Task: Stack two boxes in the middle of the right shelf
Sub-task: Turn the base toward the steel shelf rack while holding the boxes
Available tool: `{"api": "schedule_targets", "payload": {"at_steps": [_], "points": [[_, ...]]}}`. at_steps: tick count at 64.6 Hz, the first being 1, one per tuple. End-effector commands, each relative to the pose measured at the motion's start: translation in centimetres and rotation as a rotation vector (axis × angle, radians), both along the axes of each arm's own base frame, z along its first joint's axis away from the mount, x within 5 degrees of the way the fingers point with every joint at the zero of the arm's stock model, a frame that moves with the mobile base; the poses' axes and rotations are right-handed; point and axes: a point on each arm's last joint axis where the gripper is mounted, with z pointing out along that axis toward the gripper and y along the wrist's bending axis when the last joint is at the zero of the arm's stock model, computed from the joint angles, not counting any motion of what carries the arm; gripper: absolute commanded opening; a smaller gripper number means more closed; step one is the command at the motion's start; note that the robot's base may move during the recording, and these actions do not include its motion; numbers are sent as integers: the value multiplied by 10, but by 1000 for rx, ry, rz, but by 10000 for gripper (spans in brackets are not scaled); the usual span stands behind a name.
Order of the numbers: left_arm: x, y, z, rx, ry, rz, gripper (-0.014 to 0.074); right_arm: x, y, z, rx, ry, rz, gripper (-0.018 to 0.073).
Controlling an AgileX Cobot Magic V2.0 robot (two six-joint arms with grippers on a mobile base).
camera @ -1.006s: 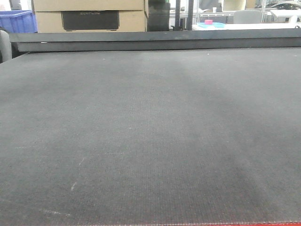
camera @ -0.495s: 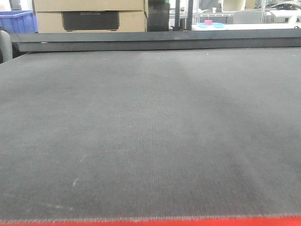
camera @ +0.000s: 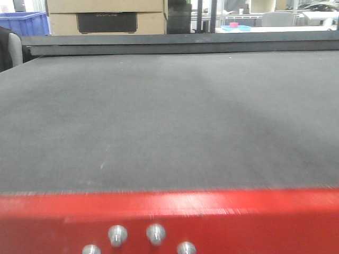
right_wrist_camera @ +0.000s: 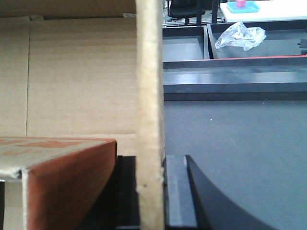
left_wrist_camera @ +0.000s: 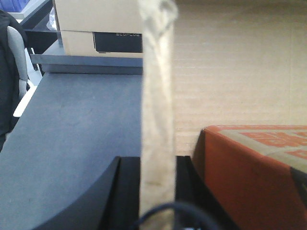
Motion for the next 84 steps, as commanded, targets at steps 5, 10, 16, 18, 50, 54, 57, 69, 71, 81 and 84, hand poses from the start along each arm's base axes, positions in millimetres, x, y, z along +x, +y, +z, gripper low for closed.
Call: {"api": "schedule_targets", "payload": {"at_steps": [5,10,16,18,50,54,57,69,71,81,84], "points": [[-8,7,12,15,-60,19,-111,-7,-3,19,-7,-131,17,-153],[-8,7,12,15,-60,19,-111,-7,-2,20,-4,-150,27,-153],[-8,7,12,15,-60,19,-111,-6,-1,22,-1,-168,36,-153],[-8,7,12,15,-60,19,-111,-6,-1,22,0,-173,39,-153],[-8,7,12,15,-60,19,-111,-7,0,25,4,-202,55,-153],[-8,7,12,15,-60,19,-111,-7,0,25,4,-202,55,-153],[-8,7,12,15,-60,19,-111,-7,0,25,4,-202,55,-153],[-8,7,12,15,-60,19,-111,-7,0,25,4,-202,55,-153],[-8,7,12,15,-60,19,-111,-7,0,25,4,-202,55,-153],[-8,7,12,15,-60,19,-111,-7,0,25,4,-202,55,-153],[-8,7,12,15,-60,19,-111,-7,0,25,4,-202,55,-153]]}}
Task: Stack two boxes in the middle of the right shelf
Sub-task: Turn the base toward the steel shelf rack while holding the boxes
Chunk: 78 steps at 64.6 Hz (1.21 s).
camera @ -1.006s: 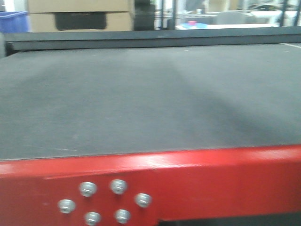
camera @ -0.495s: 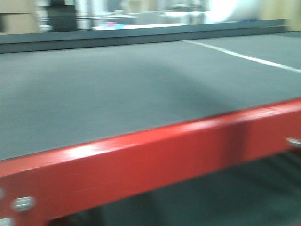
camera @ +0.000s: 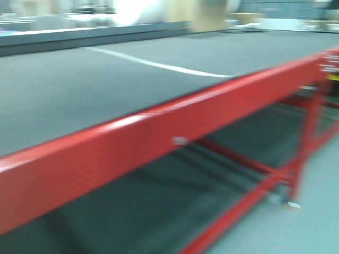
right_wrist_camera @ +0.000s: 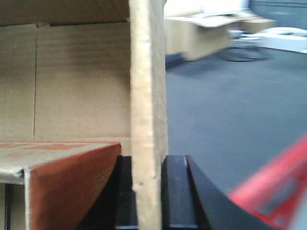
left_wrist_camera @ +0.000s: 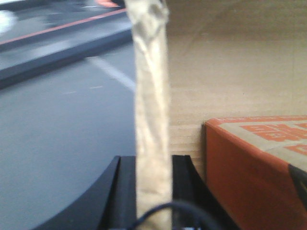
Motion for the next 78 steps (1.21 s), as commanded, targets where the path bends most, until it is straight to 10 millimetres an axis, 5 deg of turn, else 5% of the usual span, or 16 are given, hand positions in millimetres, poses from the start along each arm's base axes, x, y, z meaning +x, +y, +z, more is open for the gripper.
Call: {"api": "schedule_targets", "payload": {"at_steps": [1,78], "points": [[-5,4,7,8,-39,11,-111,-8,-2,18,8,-120,25,-153],[-5,4,7,8,-39,11,-111,-8,0,21,13,-159,46,-153]]}}
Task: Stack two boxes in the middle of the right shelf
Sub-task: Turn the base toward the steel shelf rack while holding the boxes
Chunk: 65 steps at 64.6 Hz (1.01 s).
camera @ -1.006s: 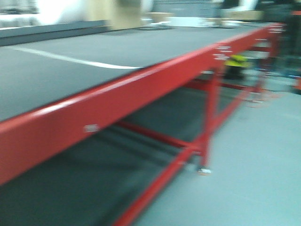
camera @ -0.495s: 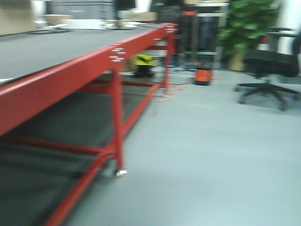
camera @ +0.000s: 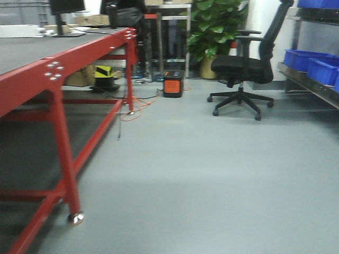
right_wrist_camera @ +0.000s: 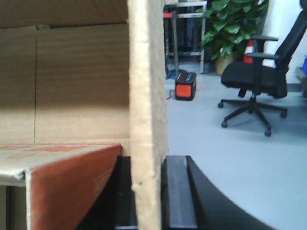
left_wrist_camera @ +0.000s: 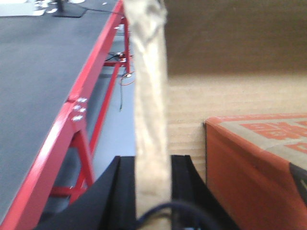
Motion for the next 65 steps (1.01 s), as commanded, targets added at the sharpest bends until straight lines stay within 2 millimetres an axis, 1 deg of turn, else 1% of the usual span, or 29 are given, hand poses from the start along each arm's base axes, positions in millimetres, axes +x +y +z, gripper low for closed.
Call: {"api": "schedule_targets", "payload": {"at_steps": [1,22,65], "points": [[-5,5,7,9,-38,13,-111,-8,-1,20,15,-144,42,-153],[-5,5,7,9,-38,13,-111,-9,2,26,25,-212,79,-153],[-5,5,8,12,-39,16,-111,-9,2,26,25,-212,80,-153]]}}
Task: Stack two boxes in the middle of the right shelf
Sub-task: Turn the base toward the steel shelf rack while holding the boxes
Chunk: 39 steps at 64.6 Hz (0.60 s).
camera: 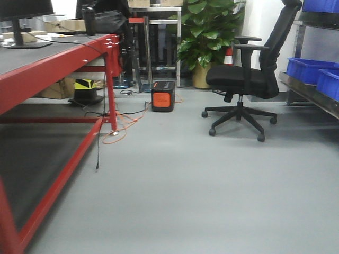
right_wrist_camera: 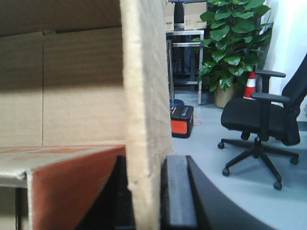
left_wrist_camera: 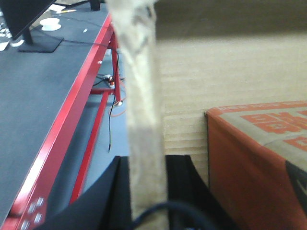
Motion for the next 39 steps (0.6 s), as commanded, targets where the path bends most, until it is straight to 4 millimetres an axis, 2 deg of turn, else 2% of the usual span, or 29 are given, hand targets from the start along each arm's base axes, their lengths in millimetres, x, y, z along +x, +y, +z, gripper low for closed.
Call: {"api": "schedule_targets", "payload": {"at_steps": [1,39], "points": [[-3,3,6,5,-30,7,-111,-10,0,20,29,-138,52,-153],[-3,3,6,5,-30,7,-111,-10,0,20,29,-138,52,-153]]}}
